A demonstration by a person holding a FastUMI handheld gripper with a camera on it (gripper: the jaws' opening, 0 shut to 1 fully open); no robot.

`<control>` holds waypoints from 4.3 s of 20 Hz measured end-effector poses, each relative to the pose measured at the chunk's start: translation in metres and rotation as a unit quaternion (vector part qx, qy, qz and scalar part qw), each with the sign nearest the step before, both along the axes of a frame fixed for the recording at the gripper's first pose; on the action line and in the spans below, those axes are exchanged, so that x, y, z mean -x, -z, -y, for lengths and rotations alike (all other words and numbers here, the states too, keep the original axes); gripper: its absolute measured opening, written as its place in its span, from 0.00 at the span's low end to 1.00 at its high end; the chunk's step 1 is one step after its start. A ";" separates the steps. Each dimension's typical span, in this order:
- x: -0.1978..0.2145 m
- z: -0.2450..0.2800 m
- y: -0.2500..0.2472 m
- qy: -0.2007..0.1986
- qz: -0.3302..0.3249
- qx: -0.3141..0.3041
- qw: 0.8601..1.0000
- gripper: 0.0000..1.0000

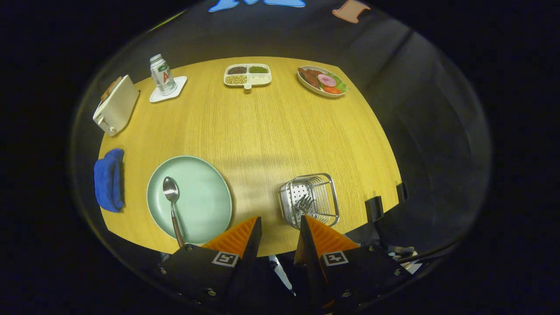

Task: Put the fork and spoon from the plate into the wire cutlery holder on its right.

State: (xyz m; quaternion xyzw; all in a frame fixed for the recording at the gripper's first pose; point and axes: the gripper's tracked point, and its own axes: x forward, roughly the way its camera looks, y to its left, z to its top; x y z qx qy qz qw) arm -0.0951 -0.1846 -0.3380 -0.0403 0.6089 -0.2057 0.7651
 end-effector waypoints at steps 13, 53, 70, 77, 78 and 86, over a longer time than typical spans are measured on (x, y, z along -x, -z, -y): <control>-0.026 -0.120 0.037 -0.148 -0.024 -0.047 0.988 0.55; -0.038 -0.152 0.112 -0.095 -0.041 -0.052 0.993 0.04; -0.052 -0.060 -0.002 0.030 0.063 0.034 0.997 0.04; -0.013 -0.015 -0.021 0.107 0.047 0.052 0.992 0.04; -0.008 -0.011 -0.021 0.119 0.045 0.051 0.991 0.04; 0.042 0.018 -0.021 0.186 -0.014 0.036 0.982 0.04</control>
